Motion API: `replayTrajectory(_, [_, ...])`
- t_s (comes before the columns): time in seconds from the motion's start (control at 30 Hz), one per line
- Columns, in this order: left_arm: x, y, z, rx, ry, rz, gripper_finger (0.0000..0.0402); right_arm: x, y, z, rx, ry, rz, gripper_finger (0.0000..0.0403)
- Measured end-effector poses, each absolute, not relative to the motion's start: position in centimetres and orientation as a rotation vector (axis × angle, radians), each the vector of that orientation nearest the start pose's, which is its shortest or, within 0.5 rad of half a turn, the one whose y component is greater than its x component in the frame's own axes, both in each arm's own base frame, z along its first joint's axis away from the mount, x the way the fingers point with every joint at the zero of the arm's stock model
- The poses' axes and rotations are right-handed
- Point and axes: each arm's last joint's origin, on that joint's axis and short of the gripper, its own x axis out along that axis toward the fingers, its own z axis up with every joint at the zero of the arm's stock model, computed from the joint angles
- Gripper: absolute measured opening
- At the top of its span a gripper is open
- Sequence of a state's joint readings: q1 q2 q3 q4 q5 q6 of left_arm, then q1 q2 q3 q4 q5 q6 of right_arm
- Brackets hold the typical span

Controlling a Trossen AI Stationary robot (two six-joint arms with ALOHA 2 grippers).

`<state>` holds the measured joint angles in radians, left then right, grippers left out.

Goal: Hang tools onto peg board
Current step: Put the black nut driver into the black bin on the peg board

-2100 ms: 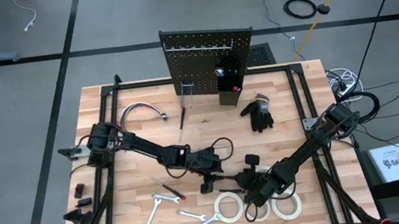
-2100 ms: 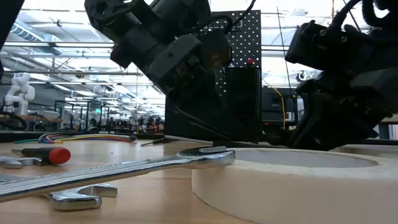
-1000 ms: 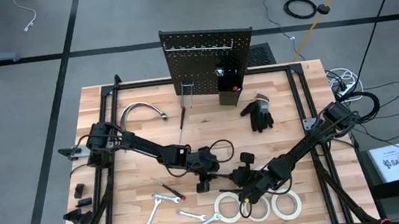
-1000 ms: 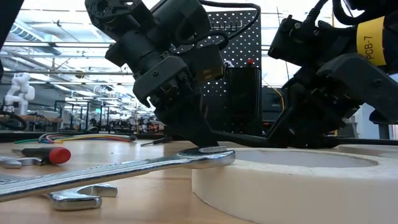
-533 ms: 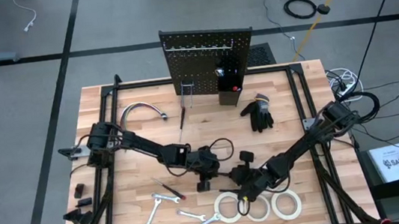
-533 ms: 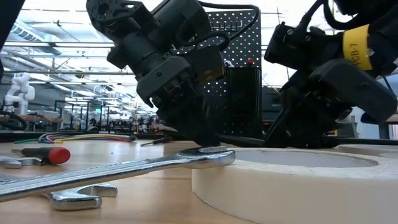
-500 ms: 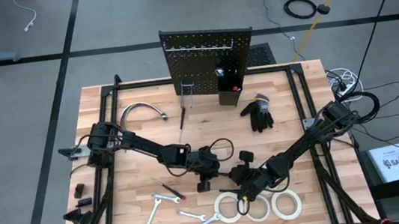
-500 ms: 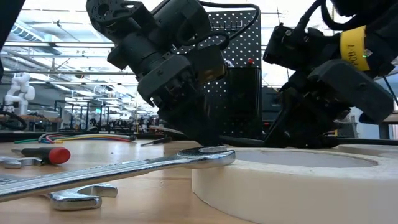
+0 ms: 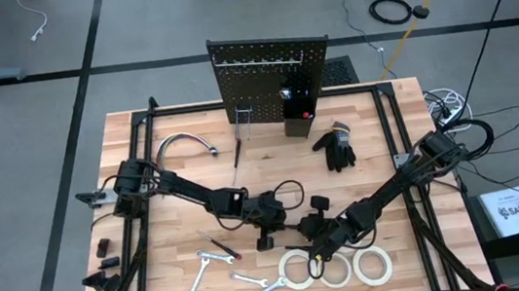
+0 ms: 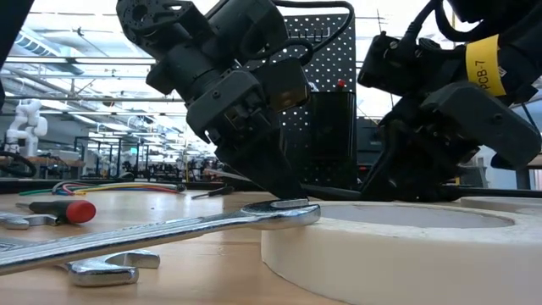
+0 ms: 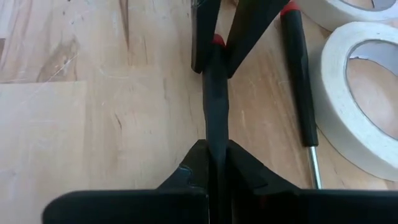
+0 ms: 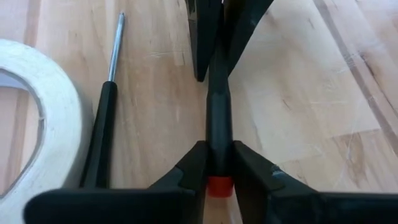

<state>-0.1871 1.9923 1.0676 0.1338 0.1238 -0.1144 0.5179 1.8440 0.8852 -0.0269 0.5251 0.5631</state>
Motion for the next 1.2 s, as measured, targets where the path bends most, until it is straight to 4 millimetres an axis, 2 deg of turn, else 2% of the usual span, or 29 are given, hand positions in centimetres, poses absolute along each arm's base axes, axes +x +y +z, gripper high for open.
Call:
replayTrajectory(0.17, [38.4,-7.6,11.7,-0.083,0.814,-0.247,0.0017,29.3,15.1,12.3,0.043,0.829,-0.215,0.0111])
replayTrajectory(0.33, [38.2,-7.5,12.0,-0.082,0.821,-0.24,0.0017,28.4,14.6,14.9,0.034,0.816,-0.218,0.0163])
replayTrajectory(0.47, [38.1,-6.9,14.2,-0.082,0.772,-0.217,0.0017,27.1,14.1,16.9,-0.058,0.797,-0.222,0.0187])
replayTrajectory(0.6, [37.8,-5.9,17.2,-0.057,0.681,-0.155,0.0017,24.2,12.4,18.0,-0.095,0.768,-0.221,0.0193])
replayTrajectory(0.7, [37.4,-5.2,18.8,-0.053,0.651,-0.116,0.0017,21.7,10.8,18.6,-0.029,0.635,-0.232,0.0192])
replayTrajectory(0.83, [36.9,-5.0,20.3,-0.052,0.62,-0.101,0.0017,19.1,9.3,19.3,0.122,0.309,-0.142,0.019])
replayTrajectory(0.97, [36.9,-5.9,21.4,-0.024,0.509,-0.073,0.0017,16.8,8.1,18.6,0.214,0.062,-0.042,0.019])
replayTrajectory(1.07, [36.6,-6.5,21.3,-0.017,0.373,-0.077,0.0017,15.8,7.6,17.9,0.245,-0.002,0.005,0.0189])
replayTrajectory(1.2, [35.6,-6.7,21.0,-0.061,0.113,-0.075,0.0017,15.9,7.7,17.8,0.241,0.001,0.014,0.0189])
